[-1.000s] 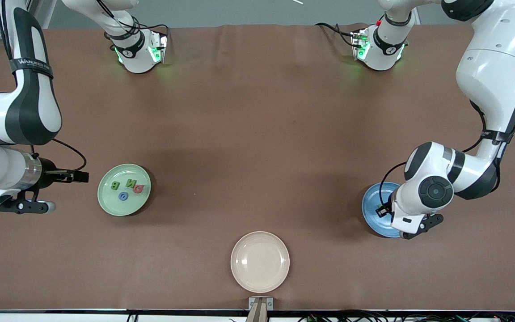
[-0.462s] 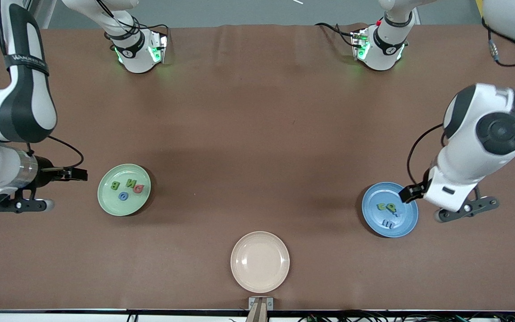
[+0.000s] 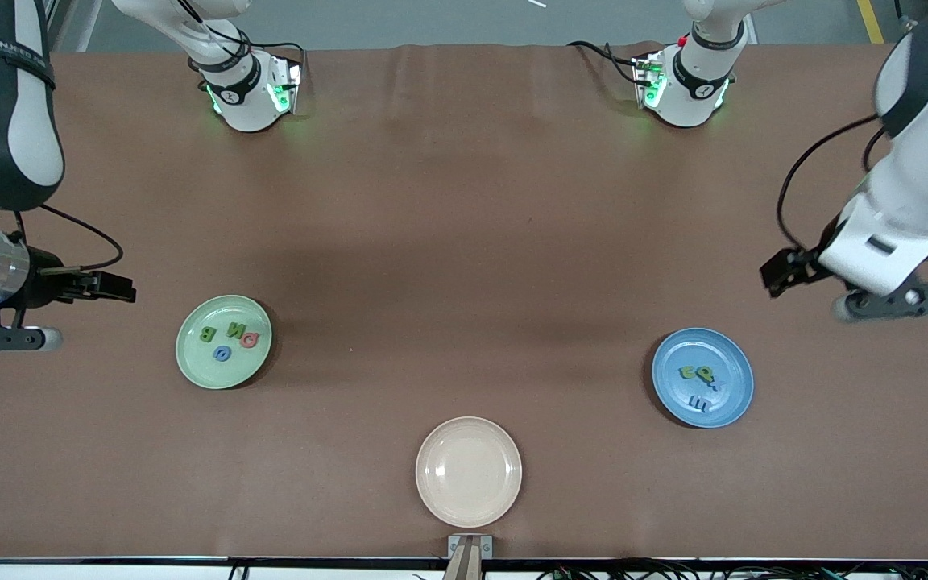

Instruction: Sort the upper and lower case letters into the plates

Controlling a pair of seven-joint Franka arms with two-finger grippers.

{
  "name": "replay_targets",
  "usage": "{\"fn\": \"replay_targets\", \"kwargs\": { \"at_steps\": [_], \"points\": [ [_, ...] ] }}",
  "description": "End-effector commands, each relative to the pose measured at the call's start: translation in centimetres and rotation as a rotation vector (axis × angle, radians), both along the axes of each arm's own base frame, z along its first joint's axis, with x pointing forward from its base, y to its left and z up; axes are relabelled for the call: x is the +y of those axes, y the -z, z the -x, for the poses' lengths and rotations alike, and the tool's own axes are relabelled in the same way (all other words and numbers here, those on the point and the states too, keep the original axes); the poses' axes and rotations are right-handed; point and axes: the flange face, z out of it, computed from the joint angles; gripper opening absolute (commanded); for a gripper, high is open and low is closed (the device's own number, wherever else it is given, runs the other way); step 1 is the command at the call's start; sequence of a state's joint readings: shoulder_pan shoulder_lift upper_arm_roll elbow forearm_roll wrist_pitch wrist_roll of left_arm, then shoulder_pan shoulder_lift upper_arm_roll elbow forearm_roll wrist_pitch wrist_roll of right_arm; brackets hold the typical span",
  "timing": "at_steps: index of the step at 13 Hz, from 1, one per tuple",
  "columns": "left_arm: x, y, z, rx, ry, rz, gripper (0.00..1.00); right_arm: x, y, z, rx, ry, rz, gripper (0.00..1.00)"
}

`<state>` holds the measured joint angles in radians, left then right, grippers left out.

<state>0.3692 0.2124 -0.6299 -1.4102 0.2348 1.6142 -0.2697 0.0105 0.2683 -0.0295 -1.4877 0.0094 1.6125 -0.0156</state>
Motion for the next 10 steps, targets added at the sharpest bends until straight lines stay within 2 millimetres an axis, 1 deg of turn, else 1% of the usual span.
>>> {"fn": "replay_targets", "kwargs": {
  "at_steps": [1,2,3,4,5,6,7,9,10],
  "points": [
    [1.4,-3.0,2.5,0.006,0.057,0.021,1.00,-0.4,-1.7,2.6,-0.018,-0.001,-0.019,1.00],
    [0.9,-3.2,3.4,0.021,0.054,0.025,1.00,-0.4,-2.4,3.2,-0.027,0.000,-0.019,1.00],
    [1.3,-3.4,4.5,0.042,0.035,0.049,1.00,-0.4,-3.1,3.8,-0.037,0.000,-0.020,1.00],
    [1.1,-2.6,5.9,0.096,0.036,0.073,1.00,-0.4,-3.6,4.6,-0.041,0.000,-0.020,1.00],
    [1.7,-2.5,6.8,0.101,0.022,0.089,1.00,-0.3,-4.0,5.3,-0.044,-0.002,-0.020,1.00],
    [2.5,-2.7,7.4,0.097,0.006,0.106,1.00,-0.3,-4.3,6.0,-0.046,-0.002,-0.021,1.00],
    [2.6,-3.3,7.8,0.079,0.006,0.113,1.00,-0.3,-4.7,6.7,-0.049,-0.003,-0.021,1.00],
    [2.0,-4.7,9.0,0.051,0.007,0.108,1.00,-0.2,-5.8,7.5,-0.061,-0.005,-0.022,1.00],
    [2.0,-4.8,9.1,0.046,0.009,0.107,1.00,-0.1,-6.3,7.8,-0.067,-0.008,-0.022,1.00]
  ]
}}
